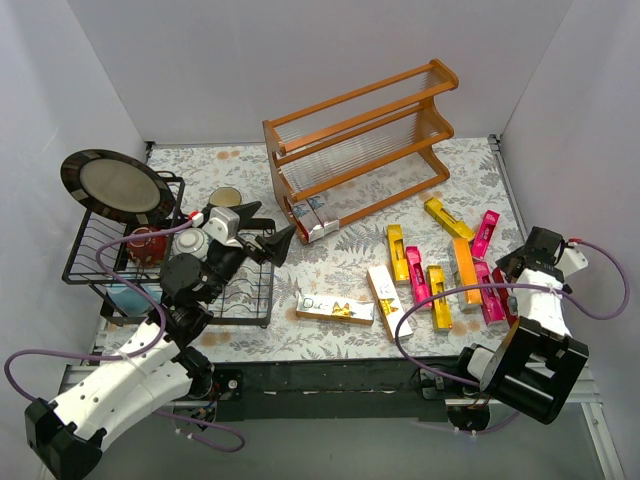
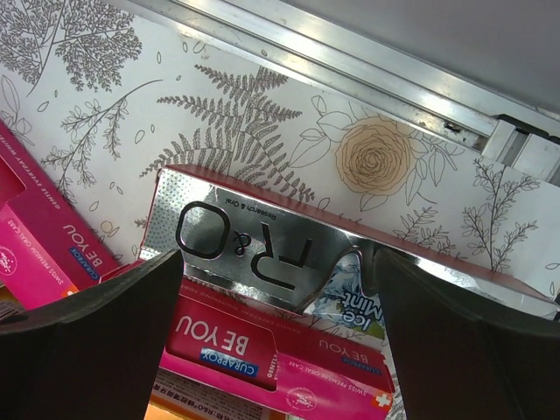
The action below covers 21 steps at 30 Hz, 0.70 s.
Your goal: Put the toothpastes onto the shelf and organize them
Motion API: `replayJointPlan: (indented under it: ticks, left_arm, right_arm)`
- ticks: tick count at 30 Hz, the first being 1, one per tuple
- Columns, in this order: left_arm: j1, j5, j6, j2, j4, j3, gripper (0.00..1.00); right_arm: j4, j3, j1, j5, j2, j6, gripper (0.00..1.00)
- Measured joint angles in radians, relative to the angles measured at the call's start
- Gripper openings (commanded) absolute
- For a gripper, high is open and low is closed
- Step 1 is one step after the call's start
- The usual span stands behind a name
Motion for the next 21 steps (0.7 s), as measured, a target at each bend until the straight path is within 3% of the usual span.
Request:
replayJointPlan:
  ticks: [5,11,21]
  left_arm:
    - [-0.001,0.006,0.0,0.008,-0.001,0.0,0.98]
    - [-0.001,0.031,-0.001,0.018,-0.002,0.001,0.98]
    - [-0.001,0.042,-0.001,0.027,-0.003,0.001,0.98]
  right_arm:
    - [0.058,-0.012,-0.005,-0.031,0.007,-0.021,0.9]
    - [0.163,-0.051,0.005,-0.159,-0.018,-0.013,0.91]
    - [0.29,0.016,0.163,-0.274,0.124,0.013,0.92]
